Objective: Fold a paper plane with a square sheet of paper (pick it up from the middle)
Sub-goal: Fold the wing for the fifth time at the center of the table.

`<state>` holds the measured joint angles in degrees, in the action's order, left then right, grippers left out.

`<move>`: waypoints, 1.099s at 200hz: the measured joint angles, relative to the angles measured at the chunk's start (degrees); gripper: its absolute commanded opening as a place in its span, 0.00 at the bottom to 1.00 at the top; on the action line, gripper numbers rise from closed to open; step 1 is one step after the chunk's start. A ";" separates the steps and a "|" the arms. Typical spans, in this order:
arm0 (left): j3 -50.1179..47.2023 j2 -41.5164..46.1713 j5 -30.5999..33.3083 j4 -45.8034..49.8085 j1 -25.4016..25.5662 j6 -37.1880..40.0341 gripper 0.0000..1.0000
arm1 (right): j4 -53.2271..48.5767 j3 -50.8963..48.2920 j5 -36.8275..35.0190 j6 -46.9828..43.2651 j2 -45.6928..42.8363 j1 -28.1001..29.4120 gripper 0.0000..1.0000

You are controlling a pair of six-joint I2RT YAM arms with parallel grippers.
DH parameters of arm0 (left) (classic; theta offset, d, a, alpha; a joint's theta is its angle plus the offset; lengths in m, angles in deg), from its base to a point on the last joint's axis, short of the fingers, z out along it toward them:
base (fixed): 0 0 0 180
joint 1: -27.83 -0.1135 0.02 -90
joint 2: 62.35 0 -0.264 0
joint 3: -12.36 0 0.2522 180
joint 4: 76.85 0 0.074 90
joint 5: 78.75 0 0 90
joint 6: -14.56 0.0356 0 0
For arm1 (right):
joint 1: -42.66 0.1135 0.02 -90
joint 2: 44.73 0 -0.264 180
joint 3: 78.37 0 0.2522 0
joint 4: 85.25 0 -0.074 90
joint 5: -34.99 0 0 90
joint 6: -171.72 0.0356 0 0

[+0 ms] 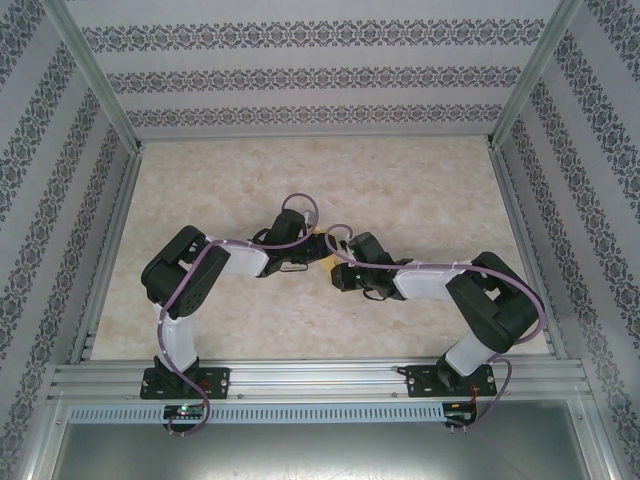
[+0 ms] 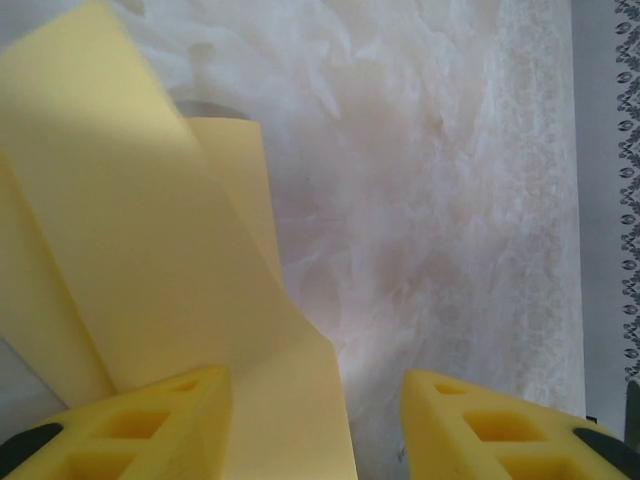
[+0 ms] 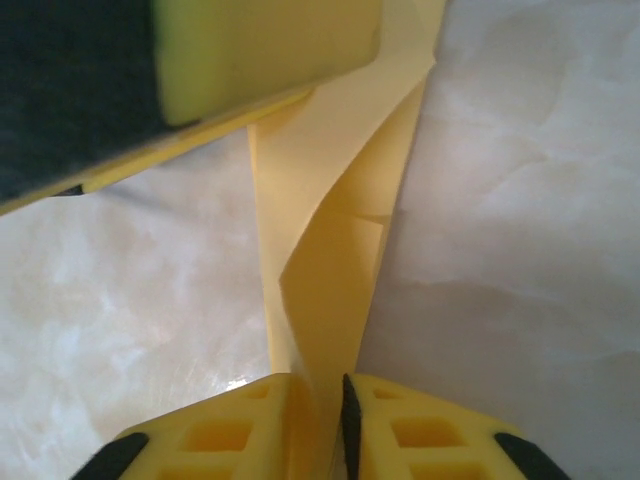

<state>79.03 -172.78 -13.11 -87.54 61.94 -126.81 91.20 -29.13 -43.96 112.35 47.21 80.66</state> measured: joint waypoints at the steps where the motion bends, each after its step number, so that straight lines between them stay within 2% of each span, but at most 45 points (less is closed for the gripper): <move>1: 0.02 0.00 0.00 0.02 0.00 0.00 0.49 | 0.13 -0.04 0.17 0.07 -0.02 0.00 0.25; 28: 0.28 -0.11 0.00 0.55 0.00 -0.02 0.49 | 1.44 -1.05 1.11 2.49 -0.66 -0.22 0.26; 73: 0.28 -0.11 0.04 0.68 0.00 -0.02 0.48 | 0.81 -2.36 4.79 5.55 -3.50 -1.01 0.14; 97: 0.63 -0.20 0.02 1.20 -0.04 -0.02 0.48 | 0.90 -2.47 6.01 6.58 -3.39 -1.29 0.13; 163: 0.70 -0.22 -0.02 1.33 -0.04 -0.02 0.48 | 2.19 -3.96 7.02 8.83 -2.99 -2.67 0.01; 220: 0.76 -0.24 -0.04 1.49 -0.09 -0.02 0.48 | 9.57 -7.17 12.17 14.03 -1.14 -5.66 0.00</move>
<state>79.79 -173.02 -13.16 -86.05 61.85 -126.84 100.78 -36.29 -31.79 126.39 46.08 75.00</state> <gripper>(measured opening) 0.477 0.044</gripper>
